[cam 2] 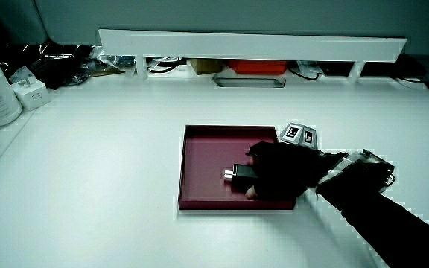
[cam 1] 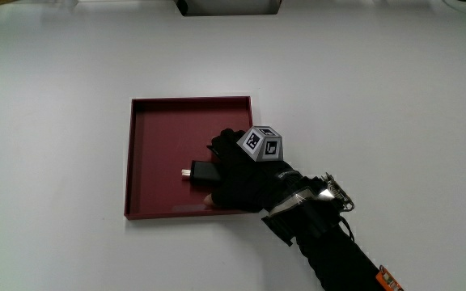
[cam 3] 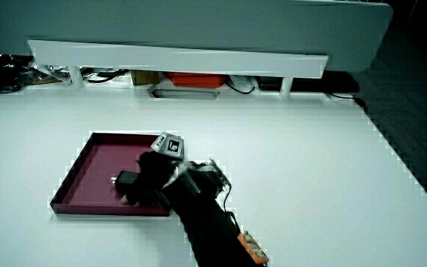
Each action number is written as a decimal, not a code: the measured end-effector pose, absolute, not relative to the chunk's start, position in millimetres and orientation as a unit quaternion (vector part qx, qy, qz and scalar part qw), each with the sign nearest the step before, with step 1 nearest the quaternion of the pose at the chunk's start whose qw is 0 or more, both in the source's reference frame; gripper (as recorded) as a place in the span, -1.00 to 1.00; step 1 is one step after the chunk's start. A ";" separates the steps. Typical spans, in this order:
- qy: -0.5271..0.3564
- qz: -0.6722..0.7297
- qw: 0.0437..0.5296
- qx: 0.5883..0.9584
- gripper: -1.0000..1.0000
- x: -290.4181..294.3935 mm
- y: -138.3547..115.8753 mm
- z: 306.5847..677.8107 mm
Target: Pick charger from plate
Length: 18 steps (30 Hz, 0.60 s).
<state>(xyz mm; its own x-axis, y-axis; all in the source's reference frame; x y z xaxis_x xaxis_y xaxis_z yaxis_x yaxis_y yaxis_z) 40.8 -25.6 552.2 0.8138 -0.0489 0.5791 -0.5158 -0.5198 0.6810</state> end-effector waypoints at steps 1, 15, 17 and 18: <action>-0.166 0.257 0.453 0.838 0.35 41.2 -25.8 550.5; -0.175 0.236 0.389 0.873 0.88 31.3 -21.8 539.9; -0.174 0.241 0.381 0.875 0.96 32.5 -21.1 539.9; -0.178 0.252 0.380 0.872 1.00 32.6 -20.9 539.2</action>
<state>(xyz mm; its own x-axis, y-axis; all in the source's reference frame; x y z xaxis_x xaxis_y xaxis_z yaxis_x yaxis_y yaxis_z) 32.6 -20.9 539.2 0.8101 -0.1191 0.5741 -0.5018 -0.6474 0.5736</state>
